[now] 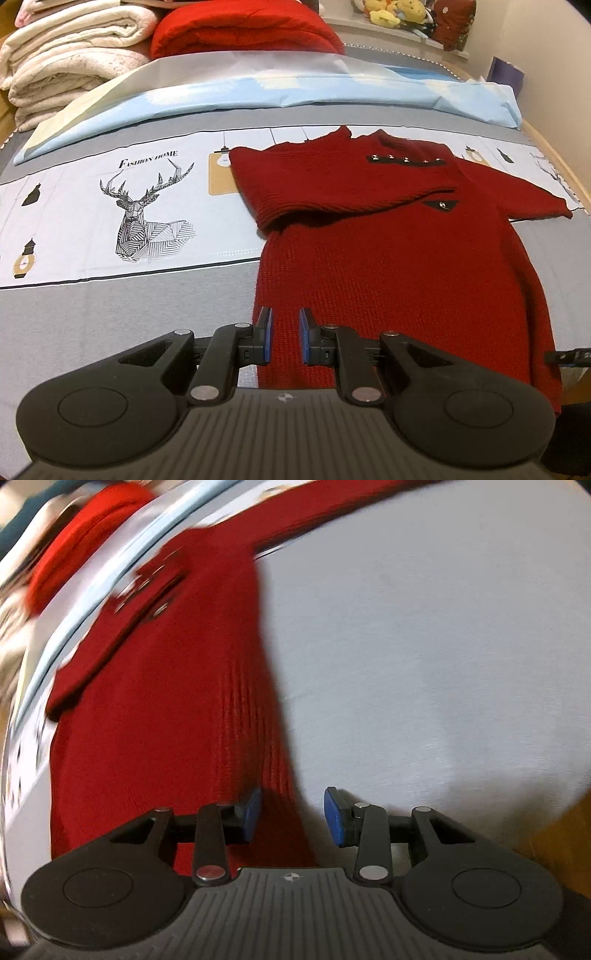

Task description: Fold small clothes

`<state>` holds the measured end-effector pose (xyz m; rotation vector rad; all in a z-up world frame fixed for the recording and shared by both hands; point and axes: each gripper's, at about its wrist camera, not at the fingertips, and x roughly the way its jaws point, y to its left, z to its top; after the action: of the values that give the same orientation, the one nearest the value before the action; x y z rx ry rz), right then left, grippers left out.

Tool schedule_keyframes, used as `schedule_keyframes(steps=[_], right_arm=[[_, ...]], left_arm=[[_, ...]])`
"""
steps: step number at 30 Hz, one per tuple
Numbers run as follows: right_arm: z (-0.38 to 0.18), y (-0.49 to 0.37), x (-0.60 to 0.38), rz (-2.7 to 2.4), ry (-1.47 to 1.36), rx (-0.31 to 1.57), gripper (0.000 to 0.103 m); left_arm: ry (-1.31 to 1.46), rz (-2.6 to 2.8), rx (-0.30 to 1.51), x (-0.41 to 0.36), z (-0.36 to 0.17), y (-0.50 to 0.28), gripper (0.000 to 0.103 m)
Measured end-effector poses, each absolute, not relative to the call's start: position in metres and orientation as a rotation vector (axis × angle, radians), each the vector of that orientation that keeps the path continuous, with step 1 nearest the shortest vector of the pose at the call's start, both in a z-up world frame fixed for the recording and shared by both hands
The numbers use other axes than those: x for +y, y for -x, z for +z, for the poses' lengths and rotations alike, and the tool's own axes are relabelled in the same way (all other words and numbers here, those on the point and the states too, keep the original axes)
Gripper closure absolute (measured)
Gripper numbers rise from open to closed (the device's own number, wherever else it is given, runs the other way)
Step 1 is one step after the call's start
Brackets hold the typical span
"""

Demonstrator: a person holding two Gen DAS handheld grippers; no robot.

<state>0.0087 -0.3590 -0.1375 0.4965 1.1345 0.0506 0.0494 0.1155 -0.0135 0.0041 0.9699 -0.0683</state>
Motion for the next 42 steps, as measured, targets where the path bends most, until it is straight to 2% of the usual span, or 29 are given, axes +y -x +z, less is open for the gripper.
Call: schedule_keyframes(steps=[3,4,5,6,8,13,17,20,23,25,30,32,33,34,35,38,40,41,42], right_arm=[[-0.142,-0.009,-0.337,0.092,-0.524,1.143,0.052],[-0.143,-0.009,-0.33,0.097,-0.527,1.143,0.044],[-0.142,-0.01,-0.326,0.092,-0.513,1.138,0.041],[-0.141,-0.009,-0.323,0.091,-0.495,1.136,0.042],[-0.137,-0.008,-0.322,0.081,-0.45,1.136,0.059],[-0.124,-0.006,-0.345,-0.008,-0.466,1.092,0.079],[-0.104,0.01,-0.381,-0.034,-0.581,1.02,0.082],[-0.096,0.013,-0.385,-0.074,-0.443,1.043,0.082],[-0.102,0.009,-0.37,-0.177,-0.195,1.081,0.074],[-0.111,0.011,-0.372,-0.271,-0.128,1.118,0.074],[-0.12,0.012,-0.403,-0.299,-0.408,1.087,0.074],[-0.133,0.0,-0.395,-0.322,-0.332,1.135,0.072],[-0.139,-0.002,-0.393,-0.346,-0.254,1.169,0.056],[-0.139,-0.001,-0.391,-0.367,-0.215,1.162,0.056],[-0.135,0.0,-0.39,-0.376,-0.215,1.143,0.063],[-0.119,0.007,-0.377,-0.306,-0.209,1.016,0.065],[-0.129,0.0,-0.369,-0.247,-0.183,1.087,0.065],[-0.137,-0.002,-0.368,-0.265,-0.143,1.145,0.053],[-0.14,-0.002,-0.366,-0.305,-0.089,1.156,0.048]], left_arm=[[-0.007,-0.067,0.975,0.115,-0.015,-0.049,0.087],[-0.009,-0.066,0.977,0.116,-0.016,-0.05,0.087],[-0.011,-0.063,0.979,0.116,-0.017,-0.05,0.087],[-0.012,-0.061,0.981,0.117,-0.016,-0.05,0.087],[-0.006,-0.061,0.975,0.118,-0.015,-0.05,0.087],[-0.002,-0.066,0.971,0.114,-0.014,-0.052,0.087],[-0.015,-0.082,0.971,0.106,-0.015,-0.053,0.087],[-0.027,-0.088,0.976,0.102,-0.017,-0.054,0.087],[-0.028,-0.083,0.982,0.101,-0.019,-0.056,0.087],[-0.026,-0.079,0.985,0.103,-0.02,-0.057,0.087],[-0.029,-0.075,0.986,0.102,-0.02,-0.059,0.087],[-0.028,-0.072,0.989,0.101,-0.021,-0.059,0.087],[-0.028,-0.075,0.99,0.1,-0.022,-0.059,0.087],[-0.03,-0.078,0.991,0.099,-0.022,-0.059,0.087],[-0.033,-0.08,0.991,0.098,-0.023,-0.059,0.087],[-0.04,-0.081,0.993,0.096,-0.024,-0.06,0.087],[-0.032,-0.078,0.995,0.096,-0.025,-0.06,0.087],[-0.027,-0.076,0.996,0.096,-0.025,-0.06,0.087],[-0.022,-0.075,0.995,0.096,-0.025,-0.061,0.087]])
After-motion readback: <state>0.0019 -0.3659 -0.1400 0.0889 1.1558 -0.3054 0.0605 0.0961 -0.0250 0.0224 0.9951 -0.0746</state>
